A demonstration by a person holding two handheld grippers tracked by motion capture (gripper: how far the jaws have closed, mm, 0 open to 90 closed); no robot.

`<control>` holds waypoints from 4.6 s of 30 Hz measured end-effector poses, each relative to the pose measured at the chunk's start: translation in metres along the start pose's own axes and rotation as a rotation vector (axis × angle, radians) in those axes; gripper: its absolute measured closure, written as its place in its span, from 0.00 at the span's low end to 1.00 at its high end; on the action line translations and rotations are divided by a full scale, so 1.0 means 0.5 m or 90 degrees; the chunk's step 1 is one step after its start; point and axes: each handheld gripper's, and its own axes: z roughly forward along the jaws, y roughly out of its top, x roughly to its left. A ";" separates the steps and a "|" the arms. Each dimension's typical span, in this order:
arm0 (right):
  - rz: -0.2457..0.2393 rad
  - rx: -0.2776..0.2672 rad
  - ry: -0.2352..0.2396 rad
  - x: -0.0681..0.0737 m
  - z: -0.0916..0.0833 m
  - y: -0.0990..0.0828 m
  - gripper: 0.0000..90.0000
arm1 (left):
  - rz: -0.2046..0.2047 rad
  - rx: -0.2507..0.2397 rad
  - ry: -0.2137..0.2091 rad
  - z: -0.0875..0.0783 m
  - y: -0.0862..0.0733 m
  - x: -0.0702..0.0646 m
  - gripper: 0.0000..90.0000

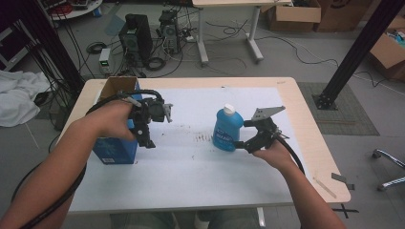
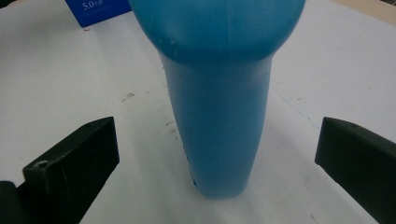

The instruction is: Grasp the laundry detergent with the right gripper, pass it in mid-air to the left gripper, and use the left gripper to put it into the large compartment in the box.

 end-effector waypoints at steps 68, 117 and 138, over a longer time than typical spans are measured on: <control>-0.007 -0.119 0.003 -0.014 0.097 -0.040 0.25 | 0.004 -0.009 0.007 0.004 0.010 0.000 0.00; -0.086 -0.122 0.043 0.045 0.038 -0.006 0.50 | 0.013 -0.007 0.001 0.009 0.023 -0.001 0.00; -0.132 -0.117 0.181 0.122 0.108 0.008 0.49 | 0.052 -0.002 -0.001 -0.028 0.057 -0.038 0.00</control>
